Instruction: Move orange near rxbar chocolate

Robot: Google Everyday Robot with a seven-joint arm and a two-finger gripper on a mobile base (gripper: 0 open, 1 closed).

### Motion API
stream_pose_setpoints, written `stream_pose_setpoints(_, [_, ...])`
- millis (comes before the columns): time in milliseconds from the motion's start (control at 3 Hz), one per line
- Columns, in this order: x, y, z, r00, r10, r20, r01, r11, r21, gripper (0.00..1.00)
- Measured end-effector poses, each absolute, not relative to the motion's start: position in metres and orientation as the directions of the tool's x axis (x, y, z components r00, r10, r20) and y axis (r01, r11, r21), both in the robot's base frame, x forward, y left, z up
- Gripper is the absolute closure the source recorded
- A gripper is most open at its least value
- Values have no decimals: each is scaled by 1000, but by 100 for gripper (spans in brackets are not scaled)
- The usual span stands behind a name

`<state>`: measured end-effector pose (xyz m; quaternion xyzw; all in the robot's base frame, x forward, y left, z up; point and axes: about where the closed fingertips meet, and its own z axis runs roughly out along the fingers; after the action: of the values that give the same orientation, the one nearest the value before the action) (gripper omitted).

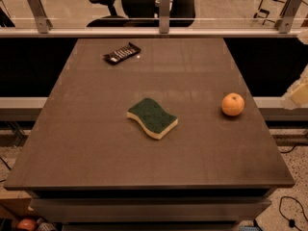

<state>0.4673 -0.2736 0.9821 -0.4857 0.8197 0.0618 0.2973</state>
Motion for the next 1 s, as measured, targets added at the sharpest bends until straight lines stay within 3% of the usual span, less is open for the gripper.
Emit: stream_pose_setpoints(1000, [455, -293, 959, -296, -573, -764, -717, 662, -219, 0])
